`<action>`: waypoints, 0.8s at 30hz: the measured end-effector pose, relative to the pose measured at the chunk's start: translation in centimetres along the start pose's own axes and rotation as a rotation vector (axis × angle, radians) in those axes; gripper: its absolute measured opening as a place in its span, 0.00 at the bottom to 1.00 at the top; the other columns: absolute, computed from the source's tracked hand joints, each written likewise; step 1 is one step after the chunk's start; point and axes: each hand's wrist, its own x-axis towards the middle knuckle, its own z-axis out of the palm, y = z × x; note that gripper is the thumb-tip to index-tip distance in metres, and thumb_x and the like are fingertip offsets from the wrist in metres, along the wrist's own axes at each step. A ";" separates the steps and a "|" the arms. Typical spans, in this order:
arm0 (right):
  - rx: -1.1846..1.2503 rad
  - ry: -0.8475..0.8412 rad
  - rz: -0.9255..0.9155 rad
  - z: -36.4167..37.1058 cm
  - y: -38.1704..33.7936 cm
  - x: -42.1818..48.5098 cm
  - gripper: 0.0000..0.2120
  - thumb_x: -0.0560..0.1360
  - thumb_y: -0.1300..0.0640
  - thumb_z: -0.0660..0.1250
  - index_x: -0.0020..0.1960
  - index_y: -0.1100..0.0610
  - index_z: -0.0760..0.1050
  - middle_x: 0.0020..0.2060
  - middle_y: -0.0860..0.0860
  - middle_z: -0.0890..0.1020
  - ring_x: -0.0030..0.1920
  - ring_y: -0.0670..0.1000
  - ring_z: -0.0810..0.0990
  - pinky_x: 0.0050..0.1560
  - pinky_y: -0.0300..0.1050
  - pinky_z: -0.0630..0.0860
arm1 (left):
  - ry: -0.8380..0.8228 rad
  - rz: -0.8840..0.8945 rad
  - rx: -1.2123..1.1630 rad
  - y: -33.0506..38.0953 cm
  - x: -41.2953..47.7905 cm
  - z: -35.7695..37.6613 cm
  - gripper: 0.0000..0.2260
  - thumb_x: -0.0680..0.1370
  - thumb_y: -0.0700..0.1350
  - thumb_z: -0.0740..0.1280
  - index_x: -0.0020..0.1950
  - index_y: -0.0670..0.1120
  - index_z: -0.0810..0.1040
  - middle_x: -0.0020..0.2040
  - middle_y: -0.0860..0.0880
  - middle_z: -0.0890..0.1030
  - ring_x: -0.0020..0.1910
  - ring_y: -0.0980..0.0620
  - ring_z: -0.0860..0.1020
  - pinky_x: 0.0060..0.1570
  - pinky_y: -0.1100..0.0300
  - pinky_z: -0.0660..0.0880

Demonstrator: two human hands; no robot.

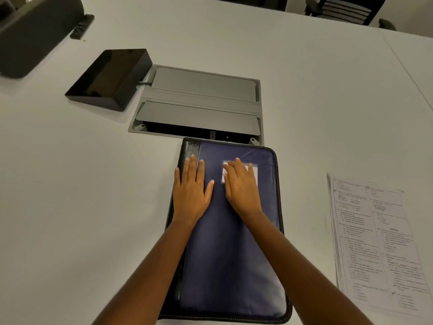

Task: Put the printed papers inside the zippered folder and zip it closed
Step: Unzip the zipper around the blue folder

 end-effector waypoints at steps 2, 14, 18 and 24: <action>-0.022 -0.018 -0.028 0.0 0.0 2.2 0.16 0.78 0.63 0.55 0.64 0.63 0.69 0.66 0.60 0.72 0.71 0.59 0.62 0.74 0.57 0.48 | 0.006 -0.008 0.023 -0.2 1.4 -0.1 0.27 0.81 0.54 0.49 0.76 0.45 0.47 0.78 0.42 0.48 0.77 0.46 0.46 0.75 0.49 0.44; -0.131 -0.173 -0.263 1.2 -1.4 13.8 0.16 0.76 0.67 0.56 0.62 0.60 0.71 0.60 0.58 0.76 0.60 0.57 0.72 0.57 0.51 0.70 | -0.006 -0.062 -0.102 -1.3 6.7 1.1 0.27 0.81 0.55 0.50 0.76 0.46 0.46 0.78 0.44 0.47 0.77 0.48 0.45 0.75 0.53 0.42; -0.094 -0.343 -0.314 1.5 -1.8 16.1 0.15 0.74 0.68 0.59 0.59 0.60 0.74 0.58 0.58 0.77 0.59 0.57 0.73 0.56 0.53 0.73 | 0.044 -0.059 -0.122 -1.3 6.5 1.5 0.26 0.81 0.53 0.52 0.76 0.45 0.50 0.78 0.44 0.51 0.77 0.48 0.49 0.75 0.53 0.44; 0.024 -0.498 -0.291 1.4 -2.0 18.0 0.15 0.76 0.65 0.58 0.59 0.56 0.76 0.58 0.57 0.78 0.57 0.57 0.75 0.58 0.48 0.70 | 0.070 -0.062 -0.144 -1.3 6.3 1.6 0.25 0.81 0.51 0.53 0.76 0.45 0.52 0.77 0.43 0.53 0.77 0.47 0.51 0.75 0.53 0.47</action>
